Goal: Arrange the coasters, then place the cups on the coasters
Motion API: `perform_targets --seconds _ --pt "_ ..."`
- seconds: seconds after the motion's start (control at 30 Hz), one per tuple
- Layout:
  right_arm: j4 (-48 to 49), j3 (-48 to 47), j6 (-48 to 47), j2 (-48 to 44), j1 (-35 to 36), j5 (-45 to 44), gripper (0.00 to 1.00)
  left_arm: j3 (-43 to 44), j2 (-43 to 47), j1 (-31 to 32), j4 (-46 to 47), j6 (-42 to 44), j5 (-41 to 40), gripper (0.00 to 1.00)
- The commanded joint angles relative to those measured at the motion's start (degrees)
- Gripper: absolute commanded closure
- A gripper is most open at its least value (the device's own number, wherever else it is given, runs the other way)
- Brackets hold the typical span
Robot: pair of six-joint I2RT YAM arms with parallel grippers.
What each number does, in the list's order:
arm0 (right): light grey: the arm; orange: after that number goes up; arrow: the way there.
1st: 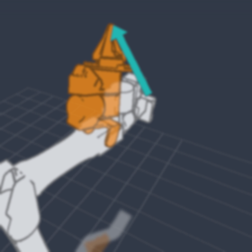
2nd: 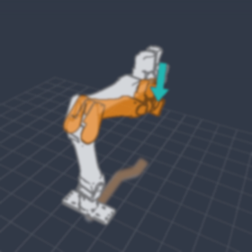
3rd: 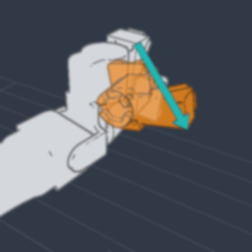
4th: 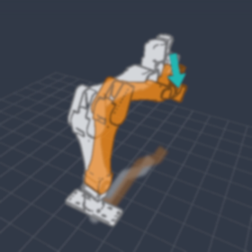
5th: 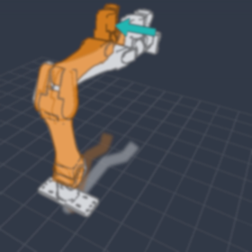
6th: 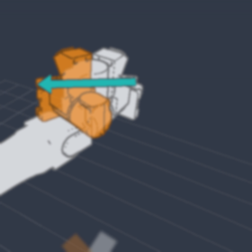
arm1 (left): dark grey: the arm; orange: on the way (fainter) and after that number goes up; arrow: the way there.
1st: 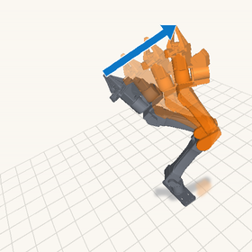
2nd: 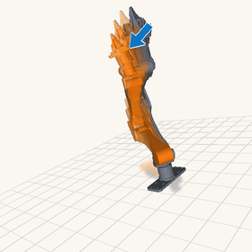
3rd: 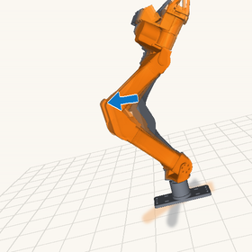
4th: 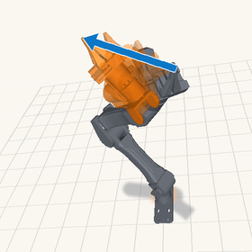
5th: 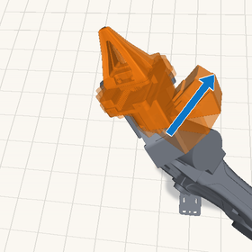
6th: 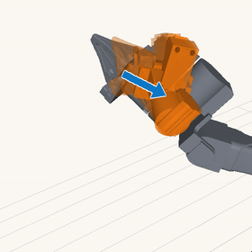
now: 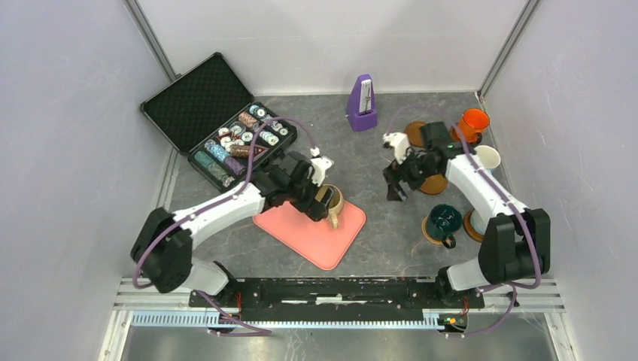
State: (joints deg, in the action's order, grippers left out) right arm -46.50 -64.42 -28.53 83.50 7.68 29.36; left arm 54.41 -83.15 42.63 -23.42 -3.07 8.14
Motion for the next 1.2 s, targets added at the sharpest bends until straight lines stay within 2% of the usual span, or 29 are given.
perform_targets --seconds 0.0,0.17,0.27,0.37,0.47,0.8,0.97,1.17 --pt "5.92 4.49 4.45 -2.97 7.74 -0.65 0.02 2.57 8.59 -5.3 -4.63 -3.3 7.54 0.0" --pt "13.6 6.69 14.48 -3.53 21.6 -5.95 0.02 3.45 17.23 -14.86 -8.47 -3.11 9.76 0.0" --pt "16.97 6.9 20.4 -2.36 28.33 -9.5 0.02 4.92 18.92 -21.64 -11.15 -3.69 9.62 0.0" --pt "19.64 6.09 25.29 -0.85 33.19 -10.8 0.02 3.92 19.75 -23.82 -12.75 -4.51 7.16 0.0" --pt "19.25 3.5 26.28 1.6 37.35 -14.69 0.02 1.4 21.63 -23.92 -11.83 -5.72 6.43 0.0" --pt "19.49 2.74 31.32 4.39 40.0 -24.45 0.02 -1.44 24.11 -24.72 -10.23 -7.29 4.34 0.0" --pt "17.59 2.14 30.65 6.33 39.53 -27.04 0.02 -1.52 23.68 -25.23 -10.25 -7.22 4.41 0.0" --pt "17.92 3.66 26.65 3.39 35.92 -27.88 0.05 -0.93 21.8 -25.32 -9.4 -7.39 5.45 0.0"
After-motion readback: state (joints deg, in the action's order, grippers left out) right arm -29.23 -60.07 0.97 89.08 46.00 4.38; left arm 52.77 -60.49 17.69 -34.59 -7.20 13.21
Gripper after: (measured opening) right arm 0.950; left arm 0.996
